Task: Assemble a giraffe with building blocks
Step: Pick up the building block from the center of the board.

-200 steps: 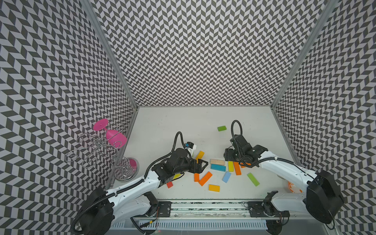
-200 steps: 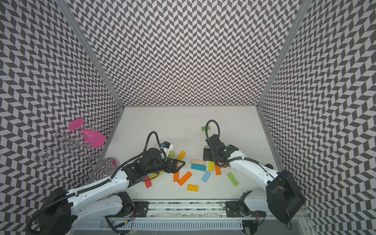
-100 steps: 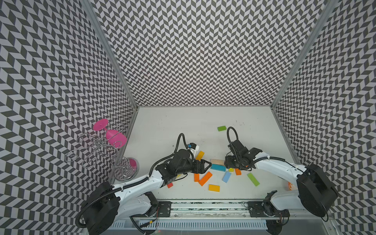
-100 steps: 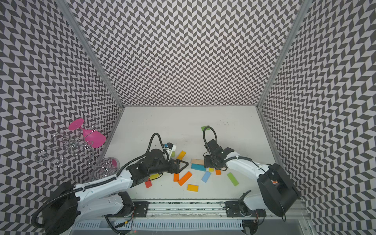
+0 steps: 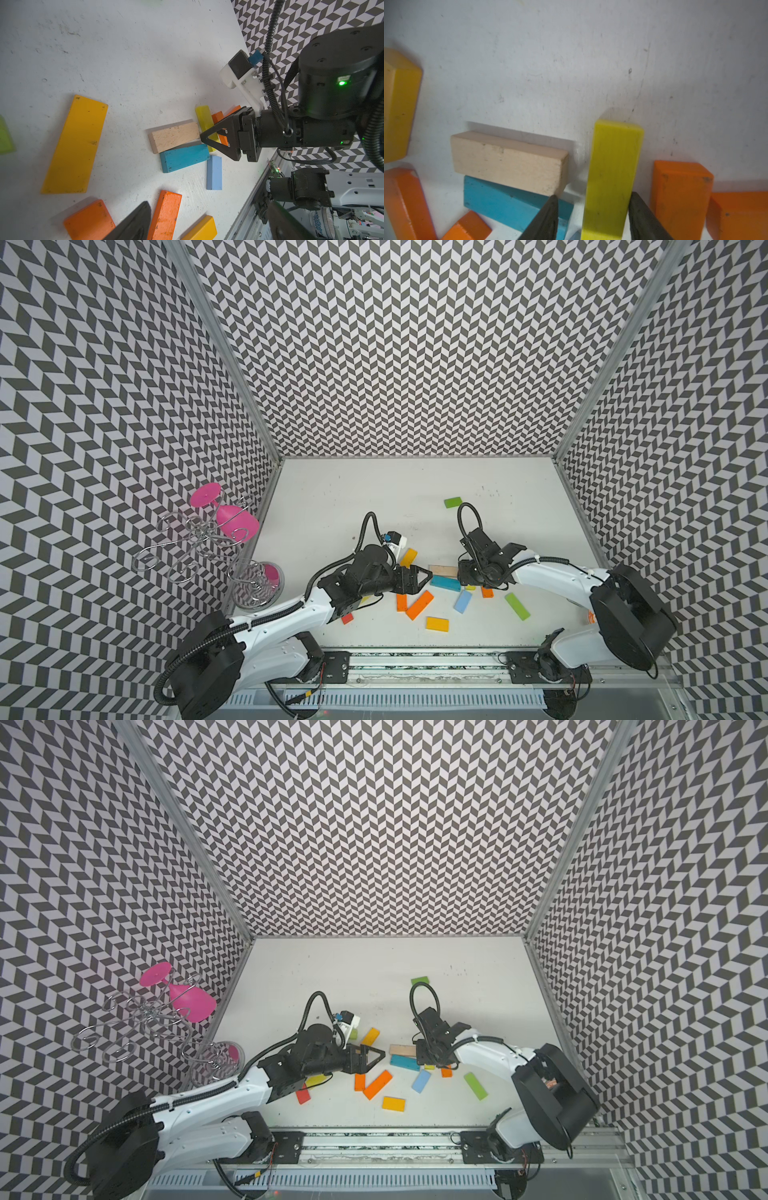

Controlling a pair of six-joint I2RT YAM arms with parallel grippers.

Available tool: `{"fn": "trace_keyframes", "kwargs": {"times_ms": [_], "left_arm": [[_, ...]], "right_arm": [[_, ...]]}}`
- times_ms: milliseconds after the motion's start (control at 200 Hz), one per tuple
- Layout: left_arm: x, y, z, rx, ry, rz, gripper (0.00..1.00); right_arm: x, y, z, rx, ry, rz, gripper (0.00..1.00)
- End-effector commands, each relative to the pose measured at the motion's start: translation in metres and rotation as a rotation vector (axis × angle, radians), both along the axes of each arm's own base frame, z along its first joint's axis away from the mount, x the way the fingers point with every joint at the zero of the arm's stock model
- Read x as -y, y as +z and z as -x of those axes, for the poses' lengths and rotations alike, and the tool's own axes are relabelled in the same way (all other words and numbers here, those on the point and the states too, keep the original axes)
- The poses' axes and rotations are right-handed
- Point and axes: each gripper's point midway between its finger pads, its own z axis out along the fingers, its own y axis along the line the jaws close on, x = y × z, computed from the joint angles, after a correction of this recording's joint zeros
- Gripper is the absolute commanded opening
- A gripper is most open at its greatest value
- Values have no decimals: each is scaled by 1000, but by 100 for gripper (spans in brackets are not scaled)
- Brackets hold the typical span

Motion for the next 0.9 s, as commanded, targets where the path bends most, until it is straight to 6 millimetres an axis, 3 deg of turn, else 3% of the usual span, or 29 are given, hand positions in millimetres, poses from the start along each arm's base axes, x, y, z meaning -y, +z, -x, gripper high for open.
{"fn": "trace_keyframes", "kwargs": {"times_ms": [0, 70, 175, 391, 496, 566, 751, 896], "left_arm": [[1, 2, 1, 11, -5, 16, 89], [1, 2, 2, 14, -8, 15, 89], [1, 3, 2, 19, -11, 14, 89], [1, 3, 1, 29, -15, 10, 89], [1, 2, 1, 35, -19, 6, 89], [1, 3, 0, 40, -21, 6, 89], [5, 15, -7, 72, -26, 18, 90], [11, 25, -22, 105, -31, 18, 90]], "right_arm": [[21, -15, 6, -30, -31, 123, 42], [23, -8, 1, -13, -40, 143, 37], [25, -2, -4, 3, -48, 161, 36], [28, -8, -3, -22, -53, 193, 37], [27, -10, -3, -36, -45, 200, 26], [23, 0, -10, -13, -47, 190, 19], [18, 67, -59, 137, -83, 168, 17], [45, 110, -126, 264, -169, 165, 15]]}}
